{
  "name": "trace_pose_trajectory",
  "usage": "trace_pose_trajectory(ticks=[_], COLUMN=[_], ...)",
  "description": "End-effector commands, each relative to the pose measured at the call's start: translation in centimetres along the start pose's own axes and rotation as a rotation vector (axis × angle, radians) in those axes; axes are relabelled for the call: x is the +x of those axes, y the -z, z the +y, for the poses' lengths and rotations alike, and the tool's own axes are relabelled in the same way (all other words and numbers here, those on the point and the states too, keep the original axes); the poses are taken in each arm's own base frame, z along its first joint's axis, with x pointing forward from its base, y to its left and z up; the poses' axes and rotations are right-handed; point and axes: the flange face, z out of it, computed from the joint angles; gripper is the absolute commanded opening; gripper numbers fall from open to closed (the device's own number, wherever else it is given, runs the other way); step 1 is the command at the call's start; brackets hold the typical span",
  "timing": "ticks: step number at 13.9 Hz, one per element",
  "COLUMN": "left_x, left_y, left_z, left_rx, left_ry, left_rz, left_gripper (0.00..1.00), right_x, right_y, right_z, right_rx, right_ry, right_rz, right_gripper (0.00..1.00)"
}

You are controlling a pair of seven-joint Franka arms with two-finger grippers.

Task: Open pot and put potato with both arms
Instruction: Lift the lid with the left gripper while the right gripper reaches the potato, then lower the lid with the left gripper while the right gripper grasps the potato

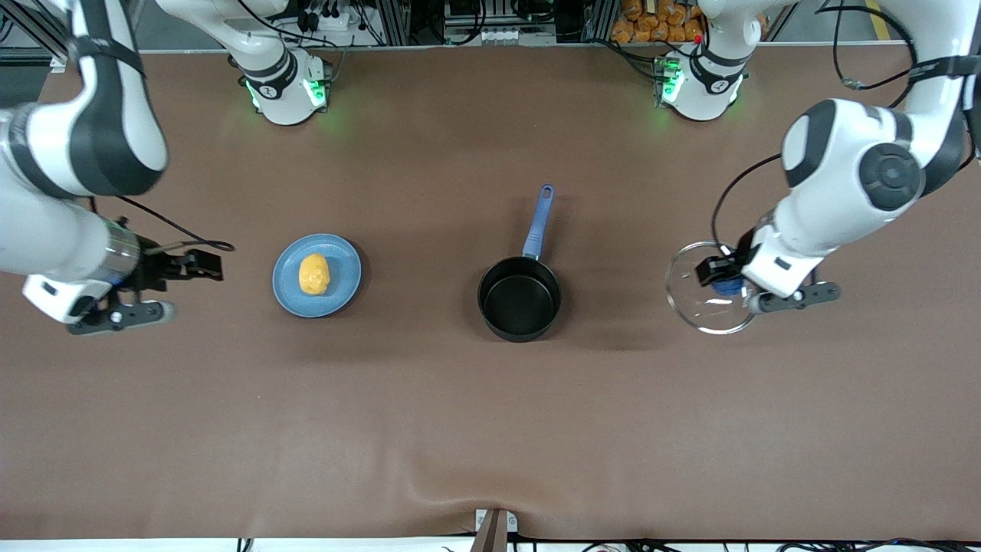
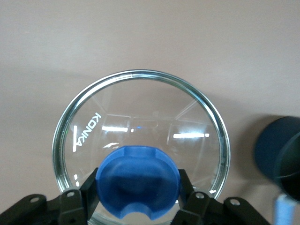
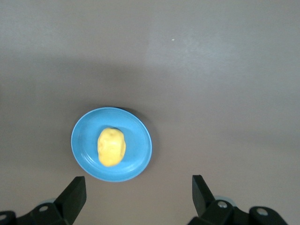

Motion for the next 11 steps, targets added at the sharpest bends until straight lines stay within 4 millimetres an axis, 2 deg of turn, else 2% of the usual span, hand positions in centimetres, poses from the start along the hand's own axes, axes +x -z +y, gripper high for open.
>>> trace_pose_trajectory(ticks=[1,3,6,8,9,11], left_x=[-0.5,-0.4,0.1,0.0,0.3,0.6], left_y=[-1.1,-4.1,-8.5,-11.4,-12.4,-14.1], left_z=[-2.0,-2.8,-3.3,-3.7,-4.5,-5.2], left_rx=[-0.016,-0.027,-0.046,-0.029,-0.03,-0.029], left_ry=[-0.03,-0.033,-0.045,-0.084,-0.084,-0.101], left_rz=[0.012,0.043,0.068,0.087,0.099,0.103], left_gripper=[0.5,0.5,0.5,0.5,0.5,0.5], right_x=[-0.8,-1.5,-2.4,-3.3,-3.7,-4.5], right_y=[-4.1,-8.8,-13.6,-16.3,-17.3,-18.6], right_z=[-2.1,-2.4,-4.2,-5.3,-6.4,-7.5], right_rx=[0.016,0.042,0.048,0.045,0.043,0.041], right_ry=[-0.028,-0.043,-0.038,-0.079,-0.089,-0.124], right_rz=[0.0,0.025,0.082,0.099,0.101,0.081], right_gripper=[1.0,1.0,1.0,1.0,1.0,1.0])
